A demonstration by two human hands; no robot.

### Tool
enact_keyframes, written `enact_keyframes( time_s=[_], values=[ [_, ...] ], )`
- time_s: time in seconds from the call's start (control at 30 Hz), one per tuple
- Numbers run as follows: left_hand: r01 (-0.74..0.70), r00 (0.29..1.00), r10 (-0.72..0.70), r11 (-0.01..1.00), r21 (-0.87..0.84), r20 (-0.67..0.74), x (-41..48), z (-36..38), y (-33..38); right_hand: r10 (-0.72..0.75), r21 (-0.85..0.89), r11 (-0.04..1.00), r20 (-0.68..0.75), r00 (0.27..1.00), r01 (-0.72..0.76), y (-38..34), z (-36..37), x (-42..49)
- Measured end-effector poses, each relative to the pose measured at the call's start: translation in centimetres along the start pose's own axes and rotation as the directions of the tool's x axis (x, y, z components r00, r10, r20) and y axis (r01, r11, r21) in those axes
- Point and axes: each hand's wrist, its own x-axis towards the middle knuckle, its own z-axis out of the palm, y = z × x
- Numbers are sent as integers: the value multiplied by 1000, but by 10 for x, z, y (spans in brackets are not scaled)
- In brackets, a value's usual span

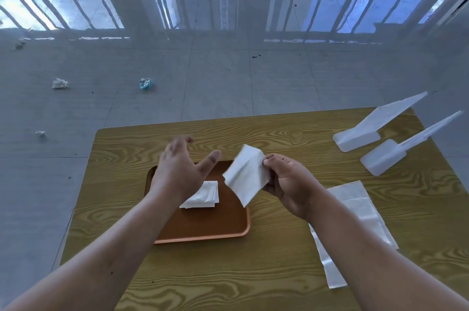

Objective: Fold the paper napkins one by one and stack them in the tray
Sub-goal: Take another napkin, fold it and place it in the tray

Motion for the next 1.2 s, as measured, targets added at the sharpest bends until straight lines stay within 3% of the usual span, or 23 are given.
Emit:
enact_keyframes(
  time_s=[0.07, 0.1, 0.13, 0.2, 0.27, 0.37, 0.43, 0.63, 0.8, 0.97, 1.07, 1.2],
  values=[
    [201, 959, -183, 977, -67, 217, -7, 4, 0, 33, 178, 983, 49, 998, -41, 3, 2, -1],
    [322, 900, -256, 936, -142, 353, -12, 5, 2, 36, 230, 972, 65, 997, -50, 6, 3, -2],
    [442, 818, -284, 867, -230, 501, -16, 7, 3, 35, 263, 963, 73, 997, -53, 8, 4, -2],
    [601, 687, -204, 699, -387, 697, -24, 12, 3, 23, 270, 962, 77, 997, -43, 12, 7, -2],
    [615, 706, -97, 575, -540, 702, -29, 15, 7, 3, 237, 971, 78, 997, -22, 13, 9, -3],
    [470, 836, 22, 487, -736, 548, -31, 16, 16, -10, 173, 985, 93, 996, -7, 13, 13, -4],
    [404, 881, 34, 463, -789, 472, -28, 13, 20, -30, 103, 994, 100, 995, 19, 11, 15, -4],
    [286, 879, 177, 546, -787, 442, -21, 3, 13, -117, -58, 991, 8, 993, 117, 4, 19, -1],
    [264, 876, 156, 635, -726, 456, -11, 5, 2, -115, -94, 988, 60, 992, 121, -2, 20, 7],
    [128, 916, 135, 794, -594, 377, -5, 3, -5, -149, -295, 942, 57, 987, 159, -8, 21, 6],
    [-20, 954, 137, 916, -400, 267, -4, 3, -9, -230, -507, 835, 34, 973, 215, -9, 24, 6],
    [-240, 961, 255, 961, -137, 108, -4, 1, -9, -384, -792, 543, 63, 921, 281, -8, 30, 9]
  ],
)
